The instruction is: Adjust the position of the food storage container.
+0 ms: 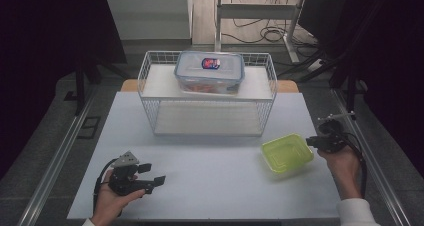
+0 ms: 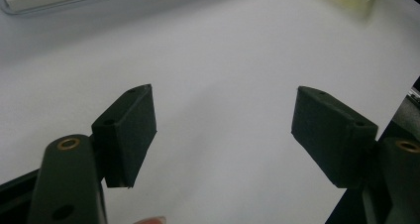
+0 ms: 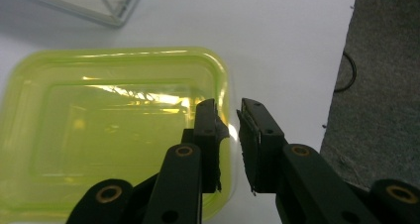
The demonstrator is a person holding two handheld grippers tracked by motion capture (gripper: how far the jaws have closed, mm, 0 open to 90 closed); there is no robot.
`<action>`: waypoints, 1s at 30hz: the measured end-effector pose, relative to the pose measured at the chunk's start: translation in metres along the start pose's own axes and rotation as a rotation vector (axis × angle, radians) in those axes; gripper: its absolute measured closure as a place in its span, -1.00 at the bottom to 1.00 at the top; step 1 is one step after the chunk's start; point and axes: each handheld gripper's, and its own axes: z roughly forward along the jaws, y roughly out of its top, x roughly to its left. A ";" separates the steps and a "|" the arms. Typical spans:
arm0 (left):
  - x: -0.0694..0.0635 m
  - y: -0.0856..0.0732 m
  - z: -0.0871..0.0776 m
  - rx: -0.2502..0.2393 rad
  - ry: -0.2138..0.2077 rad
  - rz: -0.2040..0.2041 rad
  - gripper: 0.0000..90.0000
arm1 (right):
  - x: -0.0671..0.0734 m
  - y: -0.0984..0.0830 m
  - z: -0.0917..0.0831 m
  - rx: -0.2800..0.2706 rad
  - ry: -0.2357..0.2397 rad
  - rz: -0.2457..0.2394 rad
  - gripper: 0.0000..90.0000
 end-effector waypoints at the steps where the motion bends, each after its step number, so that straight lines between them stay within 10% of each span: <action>1: 0.001 0.000 0.000 0.001 0.000 -0.002 -0.45 | -0.003 0.002 0.006 0.011 -0.006 -0.003 0.71; 30: 0.002 -0.002 0.002 0.015 0.000 -0.001 -0.44 | -0.016 -0.003 0.036 0.102 0.019 0.086 0.71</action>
